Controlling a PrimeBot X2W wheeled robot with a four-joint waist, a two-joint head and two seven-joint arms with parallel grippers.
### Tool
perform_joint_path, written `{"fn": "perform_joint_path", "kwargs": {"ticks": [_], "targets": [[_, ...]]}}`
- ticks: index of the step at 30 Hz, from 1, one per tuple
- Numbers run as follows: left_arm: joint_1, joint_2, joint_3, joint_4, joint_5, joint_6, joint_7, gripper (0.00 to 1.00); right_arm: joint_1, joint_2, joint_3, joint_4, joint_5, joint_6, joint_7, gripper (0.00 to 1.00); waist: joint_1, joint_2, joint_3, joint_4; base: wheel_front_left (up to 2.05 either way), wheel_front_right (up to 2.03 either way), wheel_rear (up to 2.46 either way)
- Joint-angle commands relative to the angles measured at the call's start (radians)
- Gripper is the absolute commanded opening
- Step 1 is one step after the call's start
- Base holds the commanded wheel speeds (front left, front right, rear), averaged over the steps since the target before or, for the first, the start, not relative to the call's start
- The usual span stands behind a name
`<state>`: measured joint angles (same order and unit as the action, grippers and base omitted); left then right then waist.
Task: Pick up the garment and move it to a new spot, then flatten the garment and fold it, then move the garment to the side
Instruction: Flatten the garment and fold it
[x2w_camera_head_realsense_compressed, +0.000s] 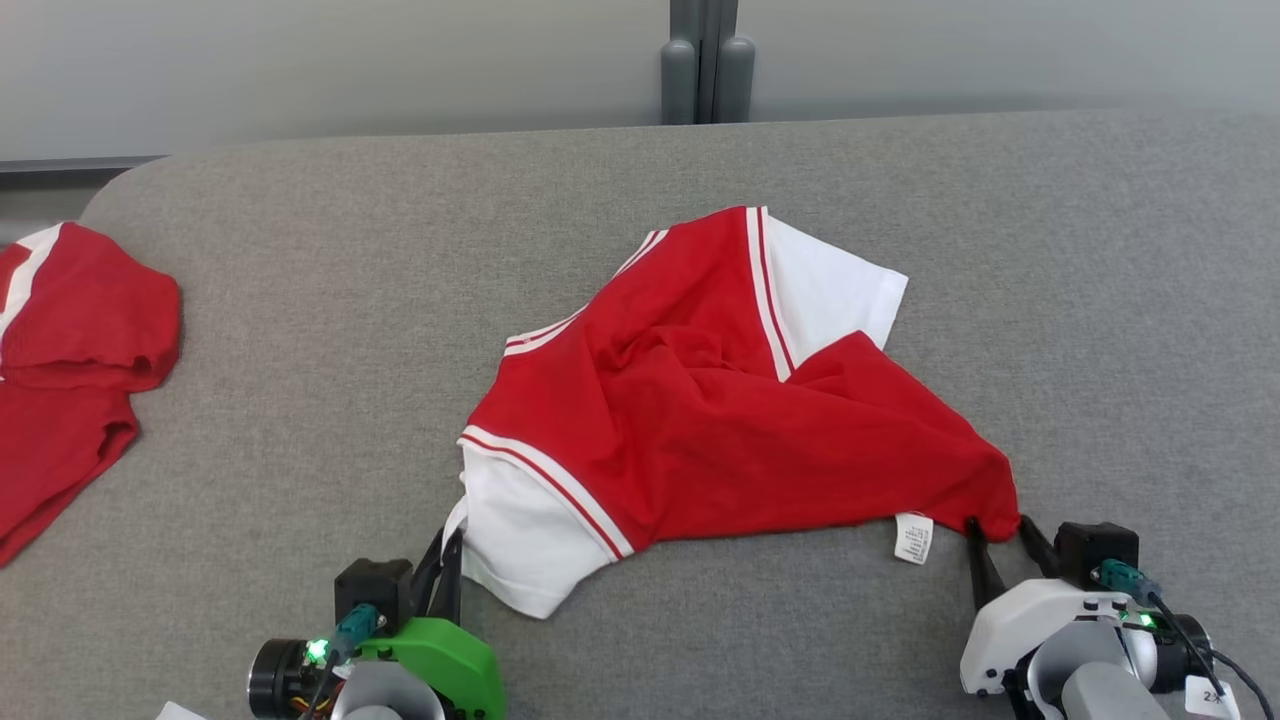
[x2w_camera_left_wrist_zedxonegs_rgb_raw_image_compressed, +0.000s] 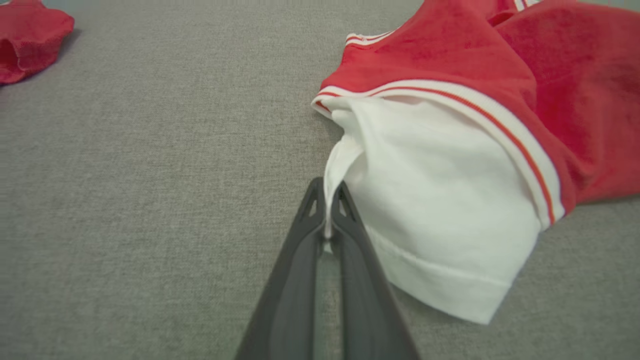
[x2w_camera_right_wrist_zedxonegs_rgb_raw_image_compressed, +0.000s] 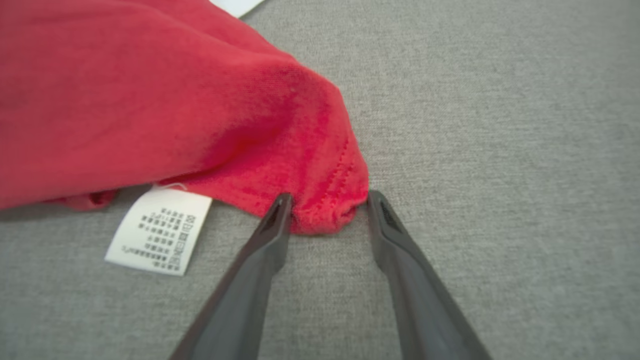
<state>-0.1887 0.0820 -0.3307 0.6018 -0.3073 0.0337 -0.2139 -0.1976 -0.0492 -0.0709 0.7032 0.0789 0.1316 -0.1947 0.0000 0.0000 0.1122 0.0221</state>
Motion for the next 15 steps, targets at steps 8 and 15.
{"fn": "perform_joint_path", "kwargs": {"ticks": [8, 15], "targets": [[0.004, 0.002, 0.034, -0.085, -0.057, -0.011, -0.031, 0.00, -0.037, -0.002, 0.059, 0.010, 0.091, -0.002, -0.053, 0.00, 0.0000, 0.0000, -0.029, -0.008, 0.00, 0.00, 0.00], [0.012, -0.020, 0.081, -0.287, -0.169, -0.059, -0.047, 0.00, -0.003, -0.003, 0.092, -0.222, 0.188, -0.002, -0.070, 0.00, 0.0000, 0.0000, -0.099, -0.027, 0.00, 0.00, 0.00]]}}
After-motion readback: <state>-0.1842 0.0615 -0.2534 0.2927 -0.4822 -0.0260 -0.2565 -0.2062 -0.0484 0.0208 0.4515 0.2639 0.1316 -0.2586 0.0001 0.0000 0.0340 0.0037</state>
